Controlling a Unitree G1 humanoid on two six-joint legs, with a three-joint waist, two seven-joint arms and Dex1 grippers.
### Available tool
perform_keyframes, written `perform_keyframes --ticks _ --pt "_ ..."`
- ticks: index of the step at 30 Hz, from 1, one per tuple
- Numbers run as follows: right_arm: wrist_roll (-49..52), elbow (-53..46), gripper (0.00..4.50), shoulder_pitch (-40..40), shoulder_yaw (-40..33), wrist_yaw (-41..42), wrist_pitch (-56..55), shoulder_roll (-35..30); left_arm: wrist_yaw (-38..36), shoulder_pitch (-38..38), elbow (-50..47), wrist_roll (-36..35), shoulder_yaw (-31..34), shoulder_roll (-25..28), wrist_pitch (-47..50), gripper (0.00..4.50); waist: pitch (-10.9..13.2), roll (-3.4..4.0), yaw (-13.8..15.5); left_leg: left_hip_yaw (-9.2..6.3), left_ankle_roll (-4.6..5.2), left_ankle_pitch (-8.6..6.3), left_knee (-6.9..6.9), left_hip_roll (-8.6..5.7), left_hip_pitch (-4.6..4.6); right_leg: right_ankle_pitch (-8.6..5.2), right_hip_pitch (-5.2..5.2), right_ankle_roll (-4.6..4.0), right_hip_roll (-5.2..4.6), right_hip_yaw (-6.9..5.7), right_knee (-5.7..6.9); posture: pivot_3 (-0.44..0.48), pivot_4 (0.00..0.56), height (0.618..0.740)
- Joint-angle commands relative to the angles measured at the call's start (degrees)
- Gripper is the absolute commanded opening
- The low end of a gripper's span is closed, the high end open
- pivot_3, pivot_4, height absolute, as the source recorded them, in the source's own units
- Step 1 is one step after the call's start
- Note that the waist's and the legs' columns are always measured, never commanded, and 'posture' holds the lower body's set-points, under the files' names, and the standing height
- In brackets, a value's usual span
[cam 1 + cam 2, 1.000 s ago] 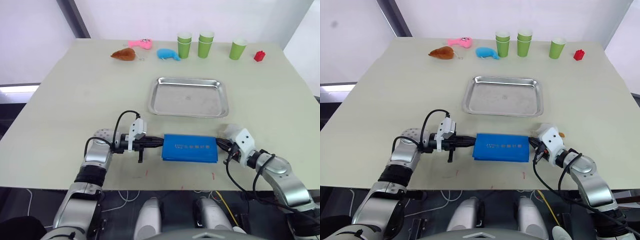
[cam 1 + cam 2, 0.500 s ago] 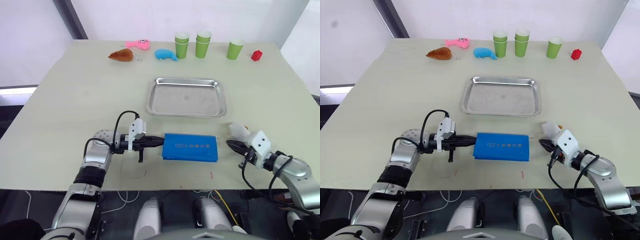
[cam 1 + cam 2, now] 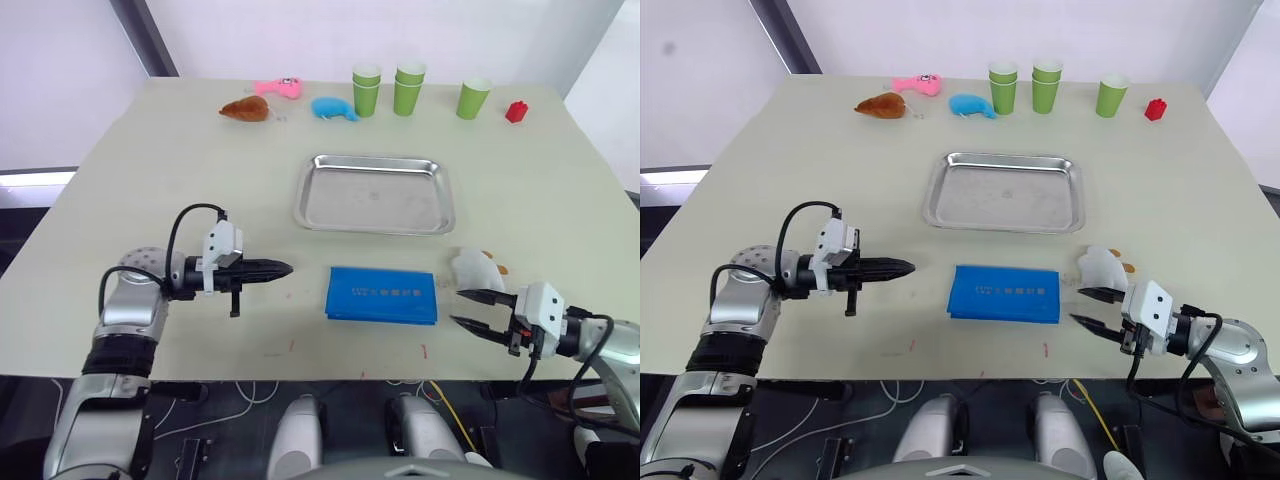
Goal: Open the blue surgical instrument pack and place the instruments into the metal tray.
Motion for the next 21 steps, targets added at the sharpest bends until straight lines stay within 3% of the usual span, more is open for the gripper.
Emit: perform_keyframes --ticks 1,2,3,8,9,17,21 --pt "-1.56 0.28 4.16 -3.00 2.43 1.80 -6.11 1.22 -3.67 0.86 -8.40 -4.31 0.59 3.53 4.98 0.85 0.01 0.01 -0.03 0.00 0.00 0.00 -0.01 0.01 0.01 0.00 0.00 0.00 0.01 0.00 0.01 0.000 0.150 0.739" --pt "-2.69 1.52 4.50 -3.91 3.29 2.05 -8.25 1.69 -3.83 1.04 -9.92 -5.03 0.64 4.05 6.13 1.28 0.02 -0.01 -0.07 -0.01 0.00 0.00 -0.01 0.01 0.01 -0.01 -0.01 -0.01 0.01 0.00 0.00 0.000 0.150 0.739" --pt "-3.57 2.69 4.50 -4.60 4.24 2.49 -9.43 1.86 -3.90 1.30 -11.55 -5.87 0.74 4.52 7.11 1.95 0.04 0.04 0.01 -0.02 0.00 0.00 -0.02 0.01 0.02 -0.01 -0.01 0.00 0.03 0.00 0.00 0.000 0.150 0.739" --pt "-6.75 8.27 4.50 -7.58 7.39 3.18 -16.22 3.27 -5.94 3.84 -18.69 -9.31 0.90 7.37 9.73 4.22 0.06 0.04 0.18 0.03 0.00 0.00 -0.01 -0.01 0.01 -0.01 -0.01 -0.01 -0.03 0.01 -0.02 0.000 0.150 0.739" --pt "-7.22 9.32 4.50 -8.10 7.76 3.12 -17.42 3.49 -6.18 4.35 -19.96 -10.06 1.05 7.91 10.21 4.39 0.06 0.04 0.16 0.03 0.00 0.00 -0.01 0.00 0.00 -0.01 -0.02 -0.01 -0.02 0.01 -0.03 0.000 0.150 0.739" --pt "-12.17 21.45 4.50 -13.08 10.08 2.49 -30.24 4.96 -6.36 6.73 -25.42 -15.03 1.33 12.82 10.17 4.39 0.09 0.07 0.08 0.09 0.00 0.00 -0.01 0.00 0.05 -0.02 -0.03 -0.02 -0.02 0.06 0.01 0.000 0.150 0.739" --pt "-12.14 26.11 4.50 -14.80 10.89 2.73 -33.77 5.28 -6.36 7.40 -26.07 -17.15 2.27 12.81 8.81 4.39 0.09 0.08 0.08 0.11 0.00 0.00 0.00 0.00 0.06 -0.01 -0.03 -0.03 -0.02 0.08 0.01 0.000 0.150 0.739"
